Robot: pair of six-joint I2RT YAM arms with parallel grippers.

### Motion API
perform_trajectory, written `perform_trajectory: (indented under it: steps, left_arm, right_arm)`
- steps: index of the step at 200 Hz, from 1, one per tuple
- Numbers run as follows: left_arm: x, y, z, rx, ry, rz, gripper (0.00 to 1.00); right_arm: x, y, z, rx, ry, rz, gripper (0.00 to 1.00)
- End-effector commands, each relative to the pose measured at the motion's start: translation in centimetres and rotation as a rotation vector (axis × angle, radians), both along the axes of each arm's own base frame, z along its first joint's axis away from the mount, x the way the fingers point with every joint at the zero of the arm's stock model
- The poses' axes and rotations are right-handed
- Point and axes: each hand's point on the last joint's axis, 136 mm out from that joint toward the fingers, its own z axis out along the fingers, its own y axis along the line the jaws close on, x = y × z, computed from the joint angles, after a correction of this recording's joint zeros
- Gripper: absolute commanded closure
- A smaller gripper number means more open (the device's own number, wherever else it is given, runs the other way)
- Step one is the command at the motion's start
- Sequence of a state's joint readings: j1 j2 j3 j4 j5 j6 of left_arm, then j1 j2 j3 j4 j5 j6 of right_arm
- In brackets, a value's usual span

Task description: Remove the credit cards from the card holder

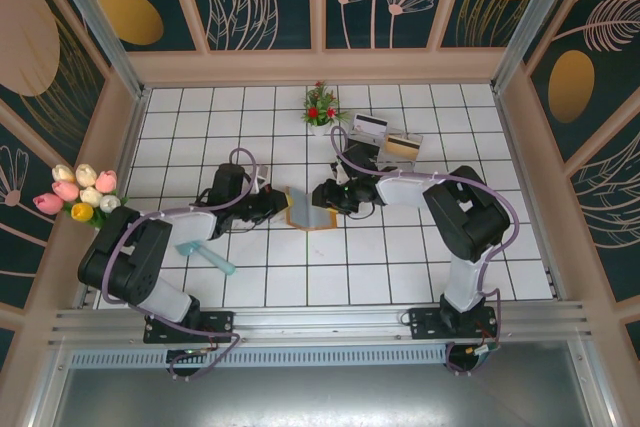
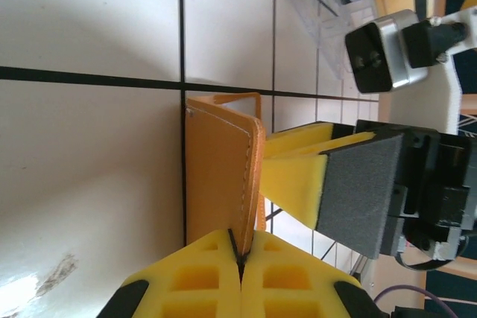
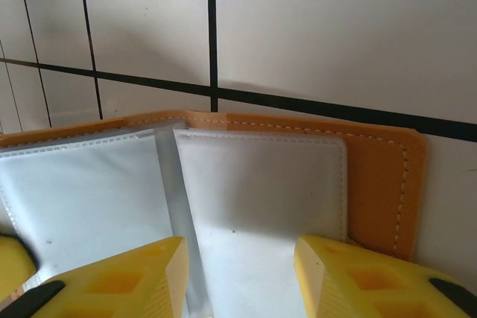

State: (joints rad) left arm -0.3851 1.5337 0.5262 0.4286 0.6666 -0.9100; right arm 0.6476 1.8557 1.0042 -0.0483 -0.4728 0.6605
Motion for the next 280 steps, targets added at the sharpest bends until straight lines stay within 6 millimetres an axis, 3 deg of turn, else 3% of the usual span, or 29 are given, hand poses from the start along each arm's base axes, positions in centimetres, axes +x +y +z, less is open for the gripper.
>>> perform_trajectory:
  steps: [1,42,108,163,195,232,251,280]
  left_arm:
    - [0.4,-1.6,4.6,-0.129,-0.146,-0.066,0.97]
    - [-0.1,-1.9,6.1,-0.198,-0.186,-0.077,0.94]
    - [-0.3,-1.9,5.8,-0.204,-0.18,-0.08,0.96]
    - [-0.6,-1.7,5.5,-0.197,-0.175,-0.08,0.96]
    - [-0.6,-1.9,6.5,-0.235,-0.196,-0.084,0.95]
    - [-0.3,-1.6,4.8,-0.165,-0.16,-0.068,1.0]
    - [0.1,-0.9,3.2,-0.063,-0.13,-0.049,1.0]
    - [0.3,-0.8,3.4,-0.054,-0.126,-0.042,1.0]
  right_arm:
    - [-2.8,-2.0,-4.2,-0.104,0.109,0.015,0.54]
    - [-3.2,-1.7,-4.8,-0.085,0.137,0.027,0.53]
    - [-3.5,-0.9,-4.4,-0.027,0.153,0.046,0.52]
    - [-2.4,-0.2,0.1,0.191,0.105,0.052,0.46]
    - [-2.9,0.1,-0.5,0.229,0.149,0.062,0.45]
    - [-3.0,0.3,-1.3,0.208,0.168,0.069,0.45]
    - [-2.3,0.2,0.2,0.211,0.101,0.059,0.45]
    - [-1.4,0.9,4.2,0.274,-0.011,0.088,0.41]
